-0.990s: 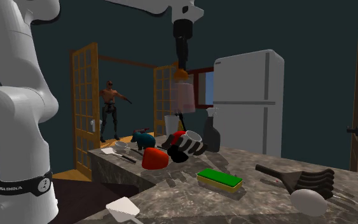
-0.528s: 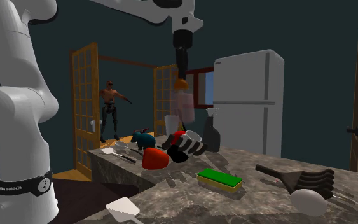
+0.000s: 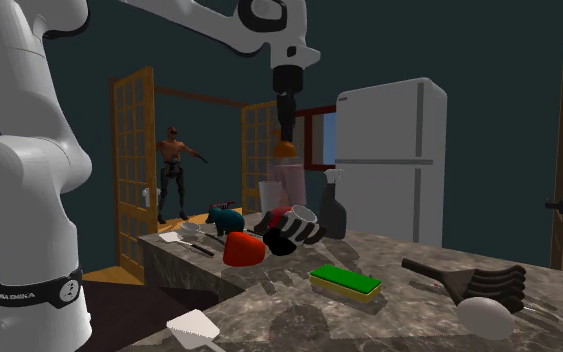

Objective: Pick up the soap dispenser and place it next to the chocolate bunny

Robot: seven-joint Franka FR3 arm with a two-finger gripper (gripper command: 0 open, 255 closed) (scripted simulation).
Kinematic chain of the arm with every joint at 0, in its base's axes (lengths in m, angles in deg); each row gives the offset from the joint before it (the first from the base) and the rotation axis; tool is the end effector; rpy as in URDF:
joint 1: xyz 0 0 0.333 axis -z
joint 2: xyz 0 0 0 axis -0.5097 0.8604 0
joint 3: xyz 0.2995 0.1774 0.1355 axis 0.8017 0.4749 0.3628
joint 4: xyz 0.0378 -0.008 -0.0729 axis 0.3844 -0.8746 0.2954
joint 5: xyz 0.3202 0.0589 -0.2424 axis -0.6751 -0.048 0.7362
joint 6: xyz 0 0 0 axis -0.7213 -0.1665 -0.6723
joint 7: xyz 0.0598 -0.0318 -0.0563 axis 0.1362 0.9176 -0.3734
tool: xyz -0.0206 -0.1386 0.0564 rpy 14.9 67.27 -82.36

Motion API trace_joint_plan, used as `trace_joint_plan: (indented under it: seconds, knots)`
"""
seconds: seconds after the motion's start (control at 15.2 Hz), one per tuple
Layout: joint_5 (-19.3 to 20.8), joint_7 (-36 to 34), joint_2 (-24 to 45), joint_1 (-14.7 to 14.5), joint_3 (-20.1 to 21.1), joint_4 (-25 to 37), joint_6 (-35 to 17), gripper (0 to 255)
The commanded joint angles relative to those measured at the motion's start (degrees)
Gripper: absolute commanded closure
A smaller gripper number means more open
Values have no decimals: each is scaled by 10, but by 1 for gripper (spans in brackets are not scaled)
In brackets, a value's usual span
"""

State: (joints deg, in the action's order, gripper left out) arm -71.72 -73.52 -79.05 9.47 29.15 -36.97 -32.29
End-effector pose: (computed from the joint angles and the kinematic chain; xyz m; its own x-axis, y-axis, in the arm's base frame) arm 0.4243 0.2742 0.5771 0.9994 -0.0304 -0.0134 -0.0300 -0.9992 0.0276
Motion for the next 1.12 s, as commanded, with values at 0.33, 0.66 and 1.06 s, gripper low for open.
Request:
trace_joint_plan:
  seconds: [0.33,0.66,1.06]
  knots:
    - [-1,-1,-2,-1,1,-55,-54,255]
    - [0,-2,2,-1,2,-90,-93,255]
    - [1,-3,11,-2,3,-127,-139,255]
